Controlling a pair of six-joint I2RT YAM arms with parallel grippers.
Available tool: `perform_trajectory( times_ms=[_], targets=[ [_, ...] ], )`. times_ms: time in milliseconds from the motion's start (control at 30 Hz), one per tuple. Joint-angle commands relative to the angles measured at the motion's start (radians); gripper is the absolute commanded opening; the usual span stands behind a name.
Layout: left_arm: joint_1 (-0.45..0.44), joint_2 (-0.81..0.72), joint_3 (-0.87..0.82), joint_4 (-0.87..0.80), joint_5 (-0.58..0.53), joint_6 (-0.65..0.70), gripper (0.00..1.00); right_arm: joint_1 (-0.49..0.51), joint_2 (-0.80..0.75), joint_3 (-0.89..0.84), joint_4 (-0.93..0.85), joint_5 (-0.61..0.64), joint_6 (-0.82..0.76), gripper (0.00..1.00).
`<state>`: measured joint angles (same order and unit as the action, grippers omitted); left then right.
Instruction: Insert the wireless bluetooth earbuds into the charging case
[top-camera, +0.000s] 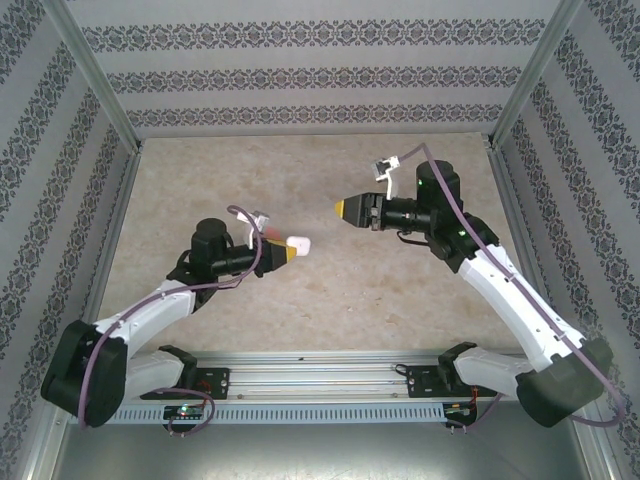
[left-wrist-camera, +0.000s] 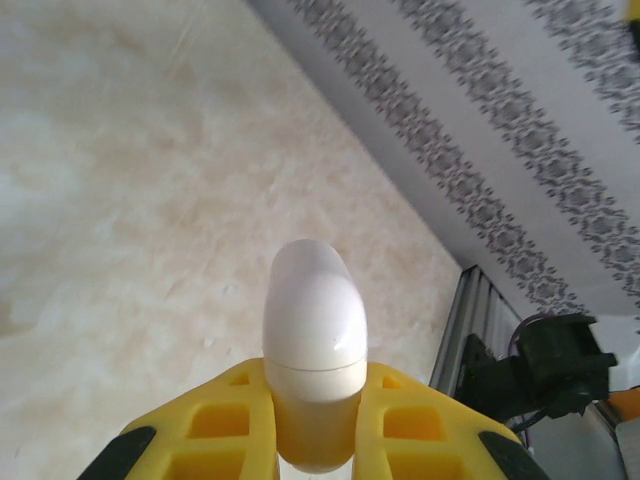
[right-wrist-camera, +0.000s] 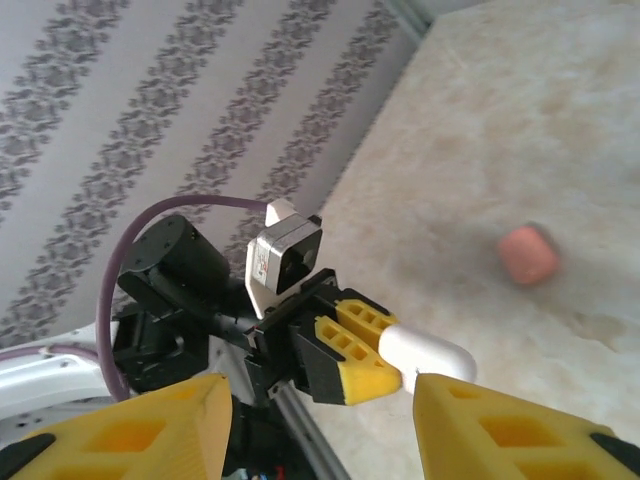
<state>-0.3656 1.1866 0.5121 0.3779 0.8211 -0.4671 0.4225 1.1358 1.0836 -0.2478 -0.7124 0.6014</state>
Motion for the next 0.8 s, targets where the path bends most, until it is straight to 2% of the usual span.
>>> perform_trajectory(
  times_ms=[0,167,333,467,767],
  targets=[
    [-0.005,0.041,-0.029,-0.097,-0.056,0.035,0.0,-0.02,-0.053,-0.031,-0.048,0.121,-0.053,0.54],
    [-0.007,0.149,-0.041,-0.167,-0.079,0.063,0.03,-0.047,-0.073,-0.079,-0.066,0.177,-0.051,0.56],
    [-0.02,0.239,-0.05,-0.169,-0.09,0.065,0.08,-0.06,-0.065,-0.114,-0.068,0.198,-0.041,0.56],
    [-0.022,0.276,-0.057,-0.148,-0.111,0.05,0.26,-0.057,-0.027,-0.143,-0.084,0.217,-0.034,0.54],
    [-0.021,0.254,-0.011,-0.297,-0.193,0.113,0.53,-0.005,0.043,-0.23,-0.057,0.238,-0.011,0.52]
  ],
)
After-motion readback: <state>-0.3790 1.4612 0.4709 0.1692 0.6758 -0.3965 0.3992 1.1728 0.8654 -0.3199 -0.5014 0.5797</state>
